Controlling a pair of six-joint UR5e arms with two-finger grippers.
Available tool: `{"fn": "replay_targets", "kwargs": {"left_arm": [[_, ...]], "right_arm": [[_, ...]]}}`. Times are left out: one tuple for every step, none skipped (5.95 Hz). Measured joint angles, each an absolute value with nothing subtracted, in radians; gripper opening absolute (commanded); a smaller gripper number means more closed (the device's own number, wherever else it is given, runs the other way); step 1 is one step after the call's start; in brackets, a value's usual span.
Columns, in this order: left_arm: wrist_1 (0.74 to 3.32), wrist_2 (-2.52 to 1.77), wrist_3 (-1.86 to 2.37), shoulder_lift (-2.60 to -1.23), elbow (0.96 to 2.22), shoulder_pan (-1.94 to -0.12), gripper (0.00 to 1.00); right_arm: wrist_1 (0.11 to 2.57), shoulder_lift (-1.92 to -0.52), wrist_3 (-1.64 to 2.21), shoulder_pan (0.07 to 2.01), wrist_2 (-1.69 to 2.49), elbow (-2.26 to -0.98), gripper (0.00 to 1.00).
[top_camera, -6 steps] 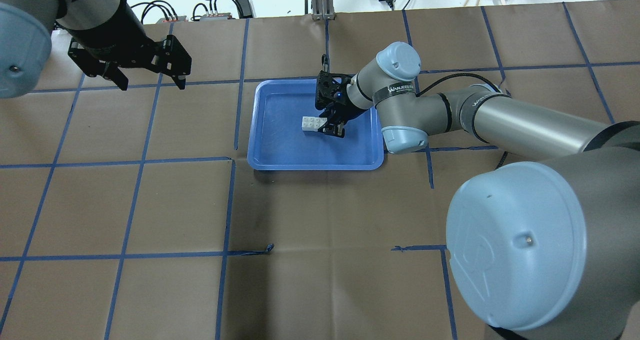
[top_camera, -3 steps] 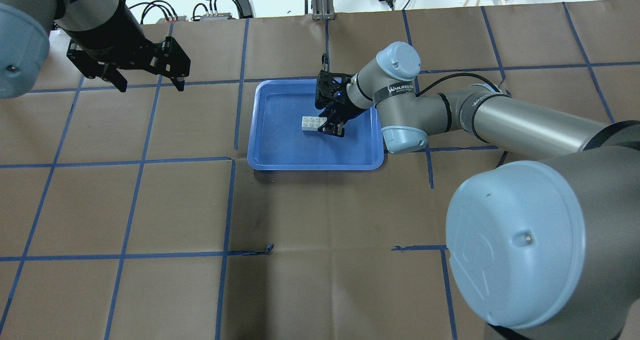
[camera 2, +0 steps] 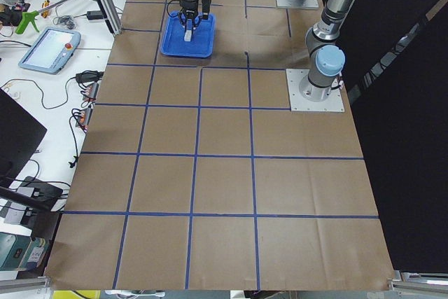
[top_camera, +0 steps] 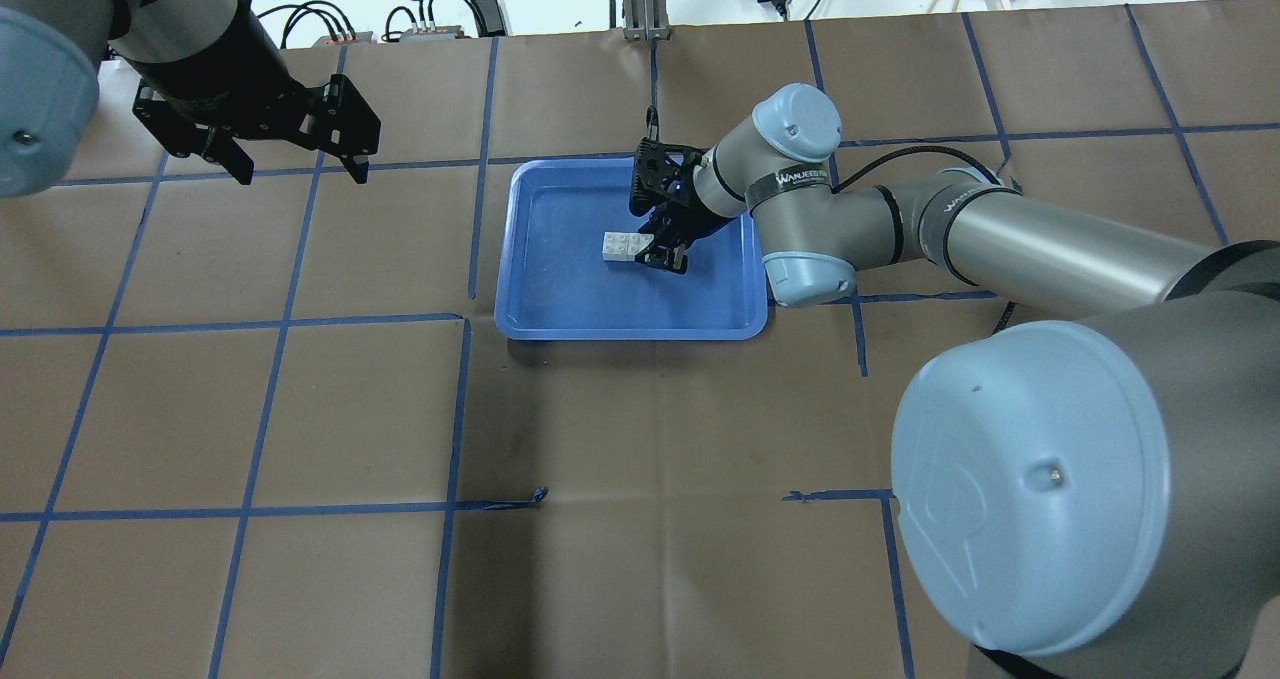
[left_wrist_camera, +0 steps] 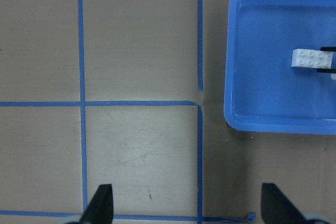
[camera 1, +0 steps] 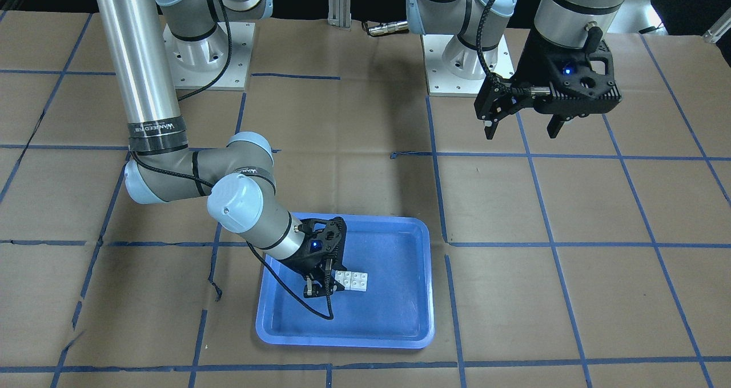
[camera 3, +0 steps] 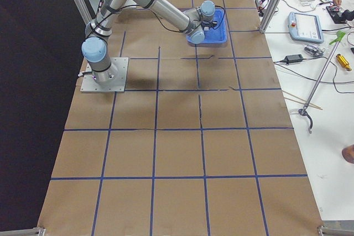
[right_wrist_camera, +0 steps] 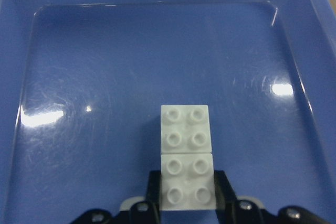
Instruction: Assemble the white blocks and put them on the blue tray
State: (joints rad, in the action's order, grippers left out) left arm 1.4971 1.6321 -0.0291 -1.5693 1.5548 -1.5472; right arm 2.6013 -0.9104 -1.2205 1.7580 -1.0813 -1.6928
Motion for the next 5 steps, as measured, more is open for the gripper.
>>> {"fn": "replay_targets", "kwargs": {"left_arm": [[1.497,1.632,-0.029,-1.569,1.555,-1.547,0.99],[1.497,1.632,-0.029,-1.569,1.555,-1.548,0.99],[1.497,1.632,-0.029,-1.569,1.555,-1.548,0.99],[1.497,1.632,-0.029,-1.569,1.556,-1.548,0.99],[1.497,1.632,-0.029,-1.569,1.557,-1.548,0.99]], "right_arm": [[2.600,-0.911,-1.220,1.758,-1.081,-1.694,0.22],[2.600,-0.911,-1.220,1.758,-1.081,-1.694,0.24],[2.600,-0.911,-1.220,1.758,-1.081,-1.694,0.24],[2.600,-0.911,-1.220,1.758,-1.081,-1.694,0.24],[2.600,-0.911,-1.220,1.758,-1.080,-1.695,0.24]]}}
